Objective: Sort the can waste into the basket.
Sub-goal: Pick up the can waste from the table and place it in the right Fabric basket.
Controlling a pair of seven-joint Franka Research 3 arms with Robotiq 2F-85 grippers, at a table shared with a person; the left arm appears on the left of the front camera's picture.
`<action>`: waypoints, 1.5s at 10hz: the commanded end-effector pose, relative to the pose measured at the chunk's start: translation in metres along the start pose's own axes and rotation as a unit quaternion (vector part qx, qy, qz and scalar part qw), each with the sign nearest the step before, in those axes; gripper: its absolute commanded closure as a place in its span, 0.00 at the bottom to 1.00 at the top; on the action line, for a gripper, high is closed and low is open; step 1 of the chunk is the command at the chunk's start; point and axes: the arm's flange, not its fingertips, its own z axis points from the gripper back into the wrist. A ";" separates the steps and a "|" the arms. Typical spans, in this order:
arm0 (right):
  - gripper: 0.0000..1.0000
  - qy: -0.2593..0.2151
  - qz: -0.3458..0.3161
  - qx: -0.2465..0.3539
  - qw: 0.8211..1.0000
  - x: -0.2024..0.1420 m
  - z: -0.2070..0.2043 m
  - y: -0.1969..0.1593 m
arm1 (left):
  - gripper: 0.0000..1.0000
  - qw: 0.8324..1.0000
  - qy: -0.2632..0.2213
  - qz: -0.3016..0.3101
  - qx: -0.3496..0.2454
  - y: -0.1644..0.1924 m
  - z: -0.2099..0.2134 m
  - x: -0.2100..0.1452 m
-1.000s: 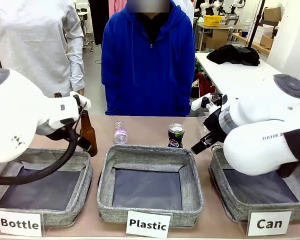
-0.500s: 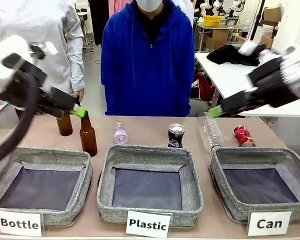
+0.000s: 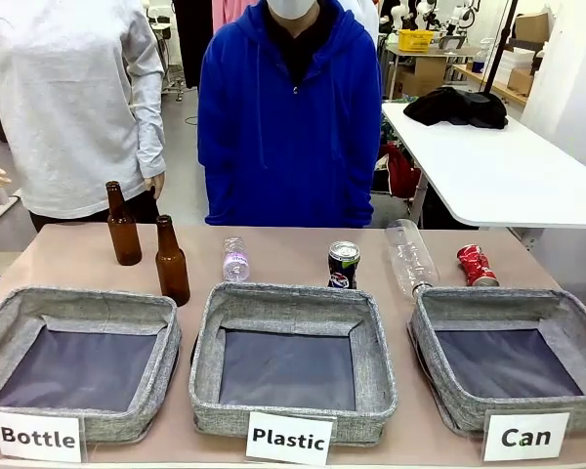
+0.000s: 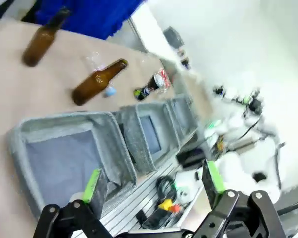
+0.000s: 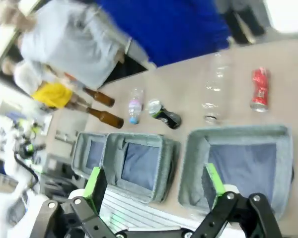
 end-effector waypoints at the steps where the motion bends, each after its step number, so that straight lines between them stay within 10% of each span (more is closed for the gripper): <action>1: 0.00 -0.031 -0.117 0.014 0.993 -0.057 0.006 -0.090 | 0.00 0.997 -0.043 0.053 -0.028 0.042 -0.019 -0.037; 5: 0.00 -0.066 -0.245 0.034 0.967 -0.078 0.032 -0.194 | 0.00 0.981 -0.149 0.095 -0.076 0.072 -0.033 -0.057; 6: 0.00 -0.055 -0.223 0.021 0.973 -0.052 0.064 -0.173 | 0.00 0.988 -0.108 0.102 -0.048 0.084 0.022 -0.029; 13: 0.00 -0.050 -0.234 0.014 0.971 -0.050 0.061 -0.169 | 0.00 0.988 -0.108 0.102 -0.048 0.084 0.022 -0.029; 15: 0.00 -0.035 -0.228 -0.081 0.970 -0.036 0.042 -0.147 | 0.00 0.988 -0.108 0.102 -0.048 0.084 0.022 -0.029</action>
